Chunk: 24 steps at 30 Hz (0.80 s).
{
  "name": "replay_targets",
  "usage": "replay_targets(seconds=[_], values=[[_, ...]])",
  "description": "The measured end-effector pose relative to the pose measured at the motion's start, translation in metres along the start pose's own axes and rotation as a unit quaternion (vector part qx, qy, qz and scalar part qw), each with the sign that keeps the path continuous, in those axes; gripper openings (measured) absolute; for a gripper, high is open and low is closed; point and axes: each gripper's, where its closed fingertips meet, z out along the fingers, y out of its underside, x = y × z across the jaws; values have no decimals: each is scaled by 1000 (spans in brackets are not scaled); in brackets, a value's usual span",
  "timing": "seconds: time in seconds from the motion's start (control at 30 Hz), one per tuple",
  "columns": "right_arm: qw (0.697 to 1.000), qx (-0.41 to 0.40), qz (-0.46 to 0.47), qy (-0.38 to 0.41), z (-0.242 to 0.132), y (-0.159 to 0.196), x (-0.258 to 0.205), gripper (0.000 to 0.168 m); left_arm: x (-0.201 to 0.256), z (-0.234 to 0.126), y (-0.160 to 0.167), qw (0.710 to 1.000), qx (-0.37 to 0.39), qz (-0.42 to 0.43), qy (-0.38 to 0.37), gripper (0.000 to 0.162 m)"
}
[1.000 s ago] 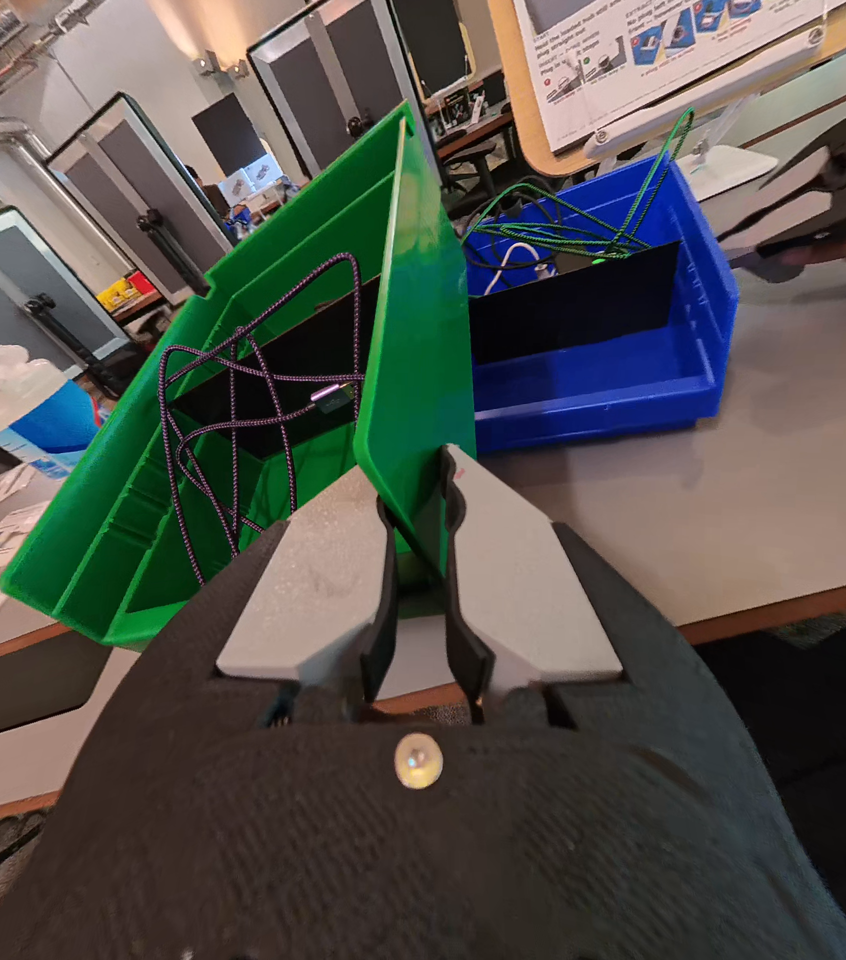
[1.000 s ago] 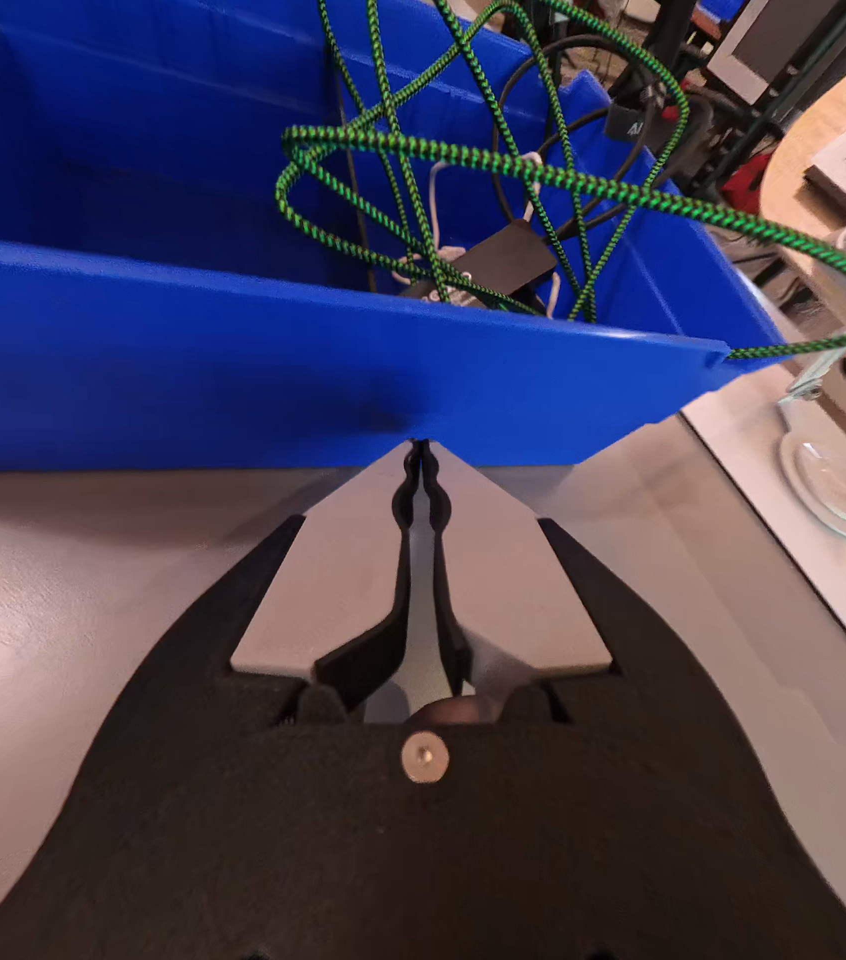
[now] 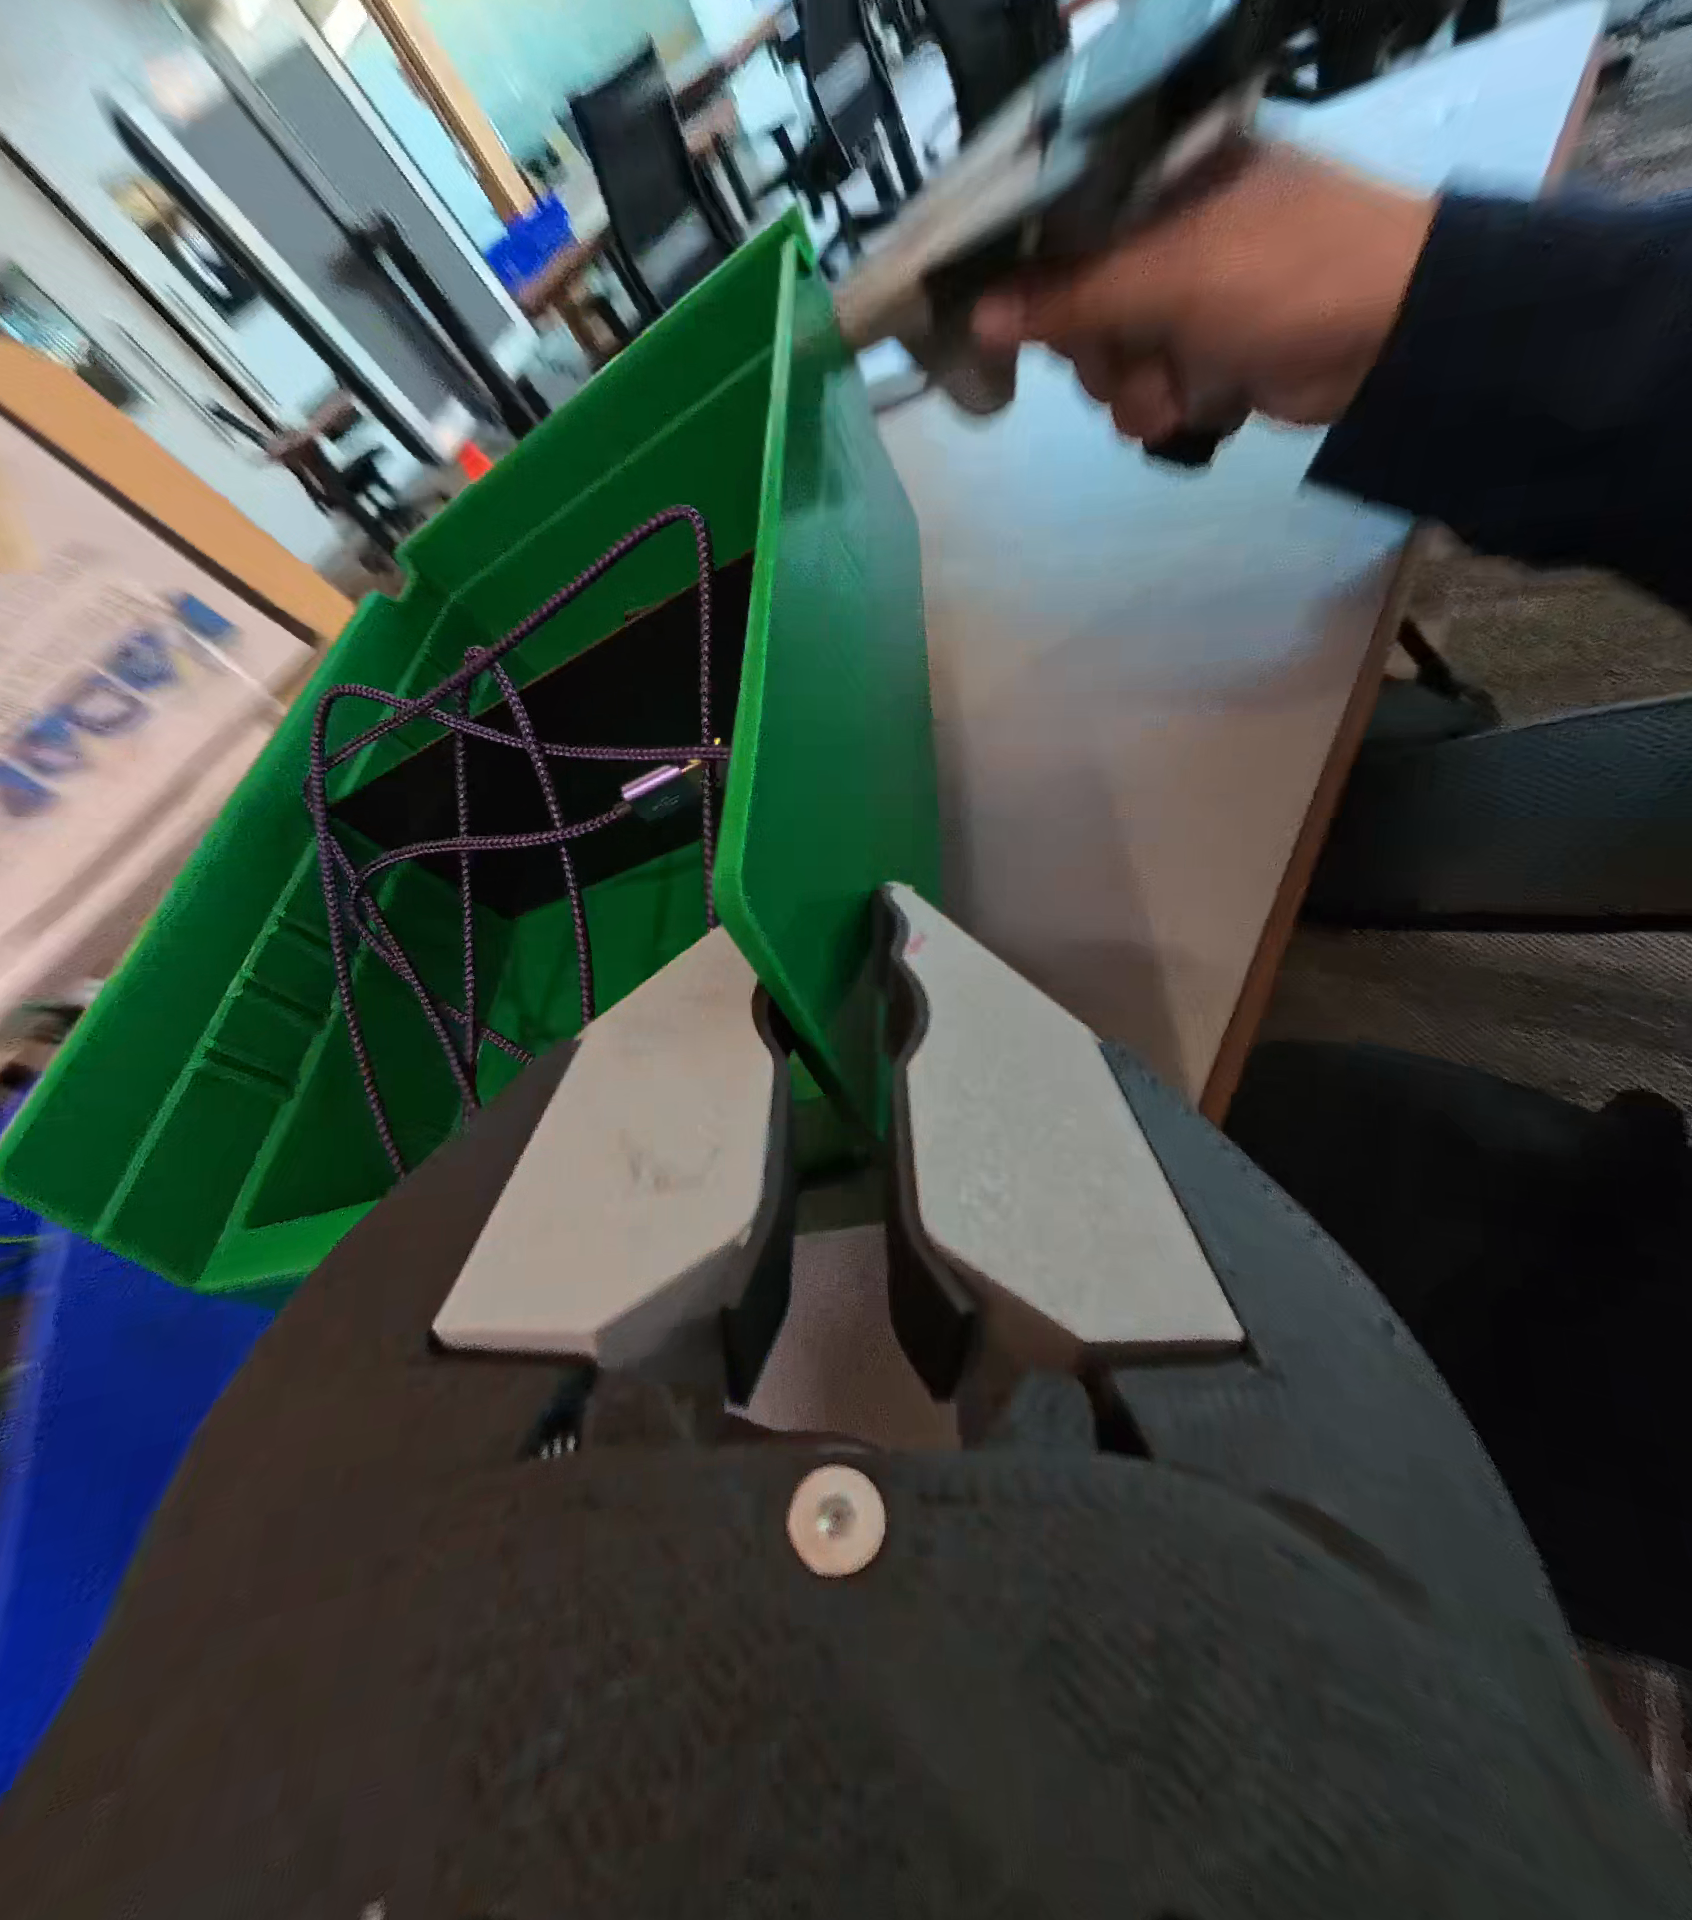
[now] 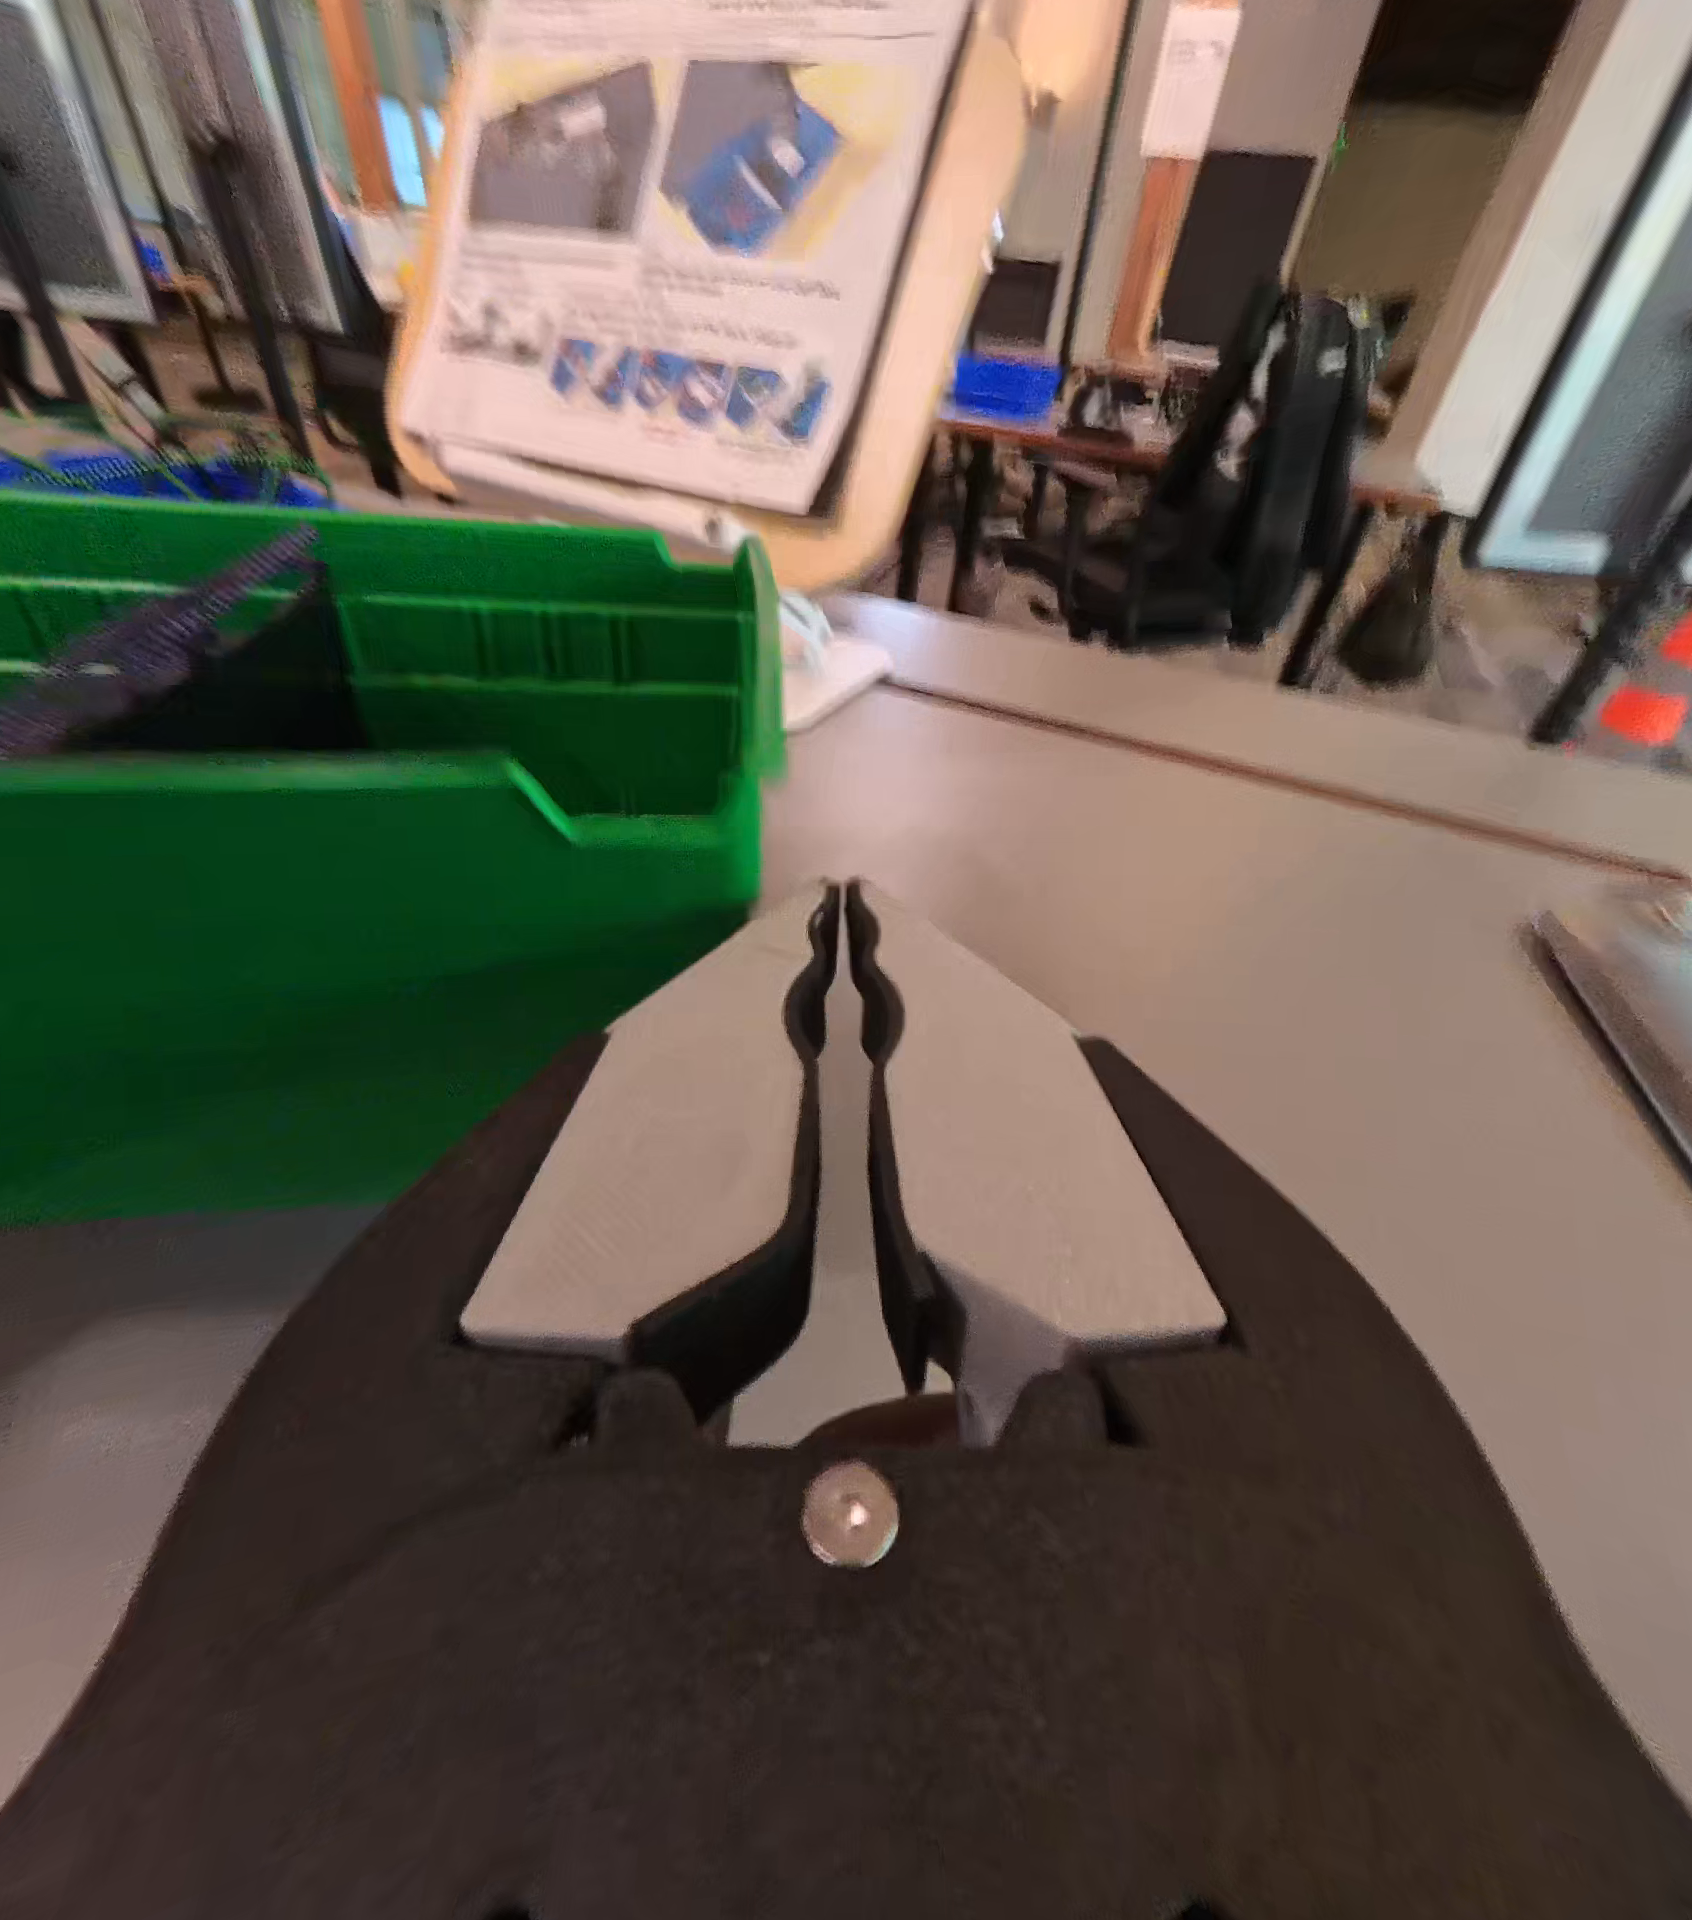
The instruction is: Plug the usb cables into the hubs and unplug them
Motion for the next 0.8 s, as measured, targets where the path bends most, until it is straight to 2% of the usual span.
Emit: replay_targets(seconds=[0.1,0.2,0.27,0.3,0.33,0.37,0.43,0.5,0.6,0.7,0.8], values=[[999,-53,-1,4,-30,11,17,0,9,49,19,999,-24,-33,4,10],[998,-45,11,42,-52,-2,32,4,4,95,27,996,-60,-58,-35,7],[999,-27,34,-7,-55,-17,6,17,5,118,26,991,-79,-102,-39,5],[997,-22,42,-53,-55,-25,-20,23,9,120,17,990,-67,-121,-22,19],[994,-23,41,-102,-56,-29,-50,28,14,116,7,989,-50,-139,0,34],[989,-32,29,-141,-56,-28,-77,33,14,108,0,988,-39,-149,11,41],[985,-57,-12,-163,-53,-20,-114,38,0,82,-1,987,-37,-158,-2,52],[978,-75,-49,-187,-50,-12,-148,33,-25,45,3,985,-30,-166,-31,58],[959,-90,-74,-259,-49,-3,-208,35,-76,-17,28,978,-38,-180,-94,66],[962,-106,-114,-225,-23,11,-229,35,-127,-65,71,960,-70,-222,-155,66],[967,-154,-149,-134,6,33,-212,24,-156,-86,121,938,-93,-275,-191,65]])
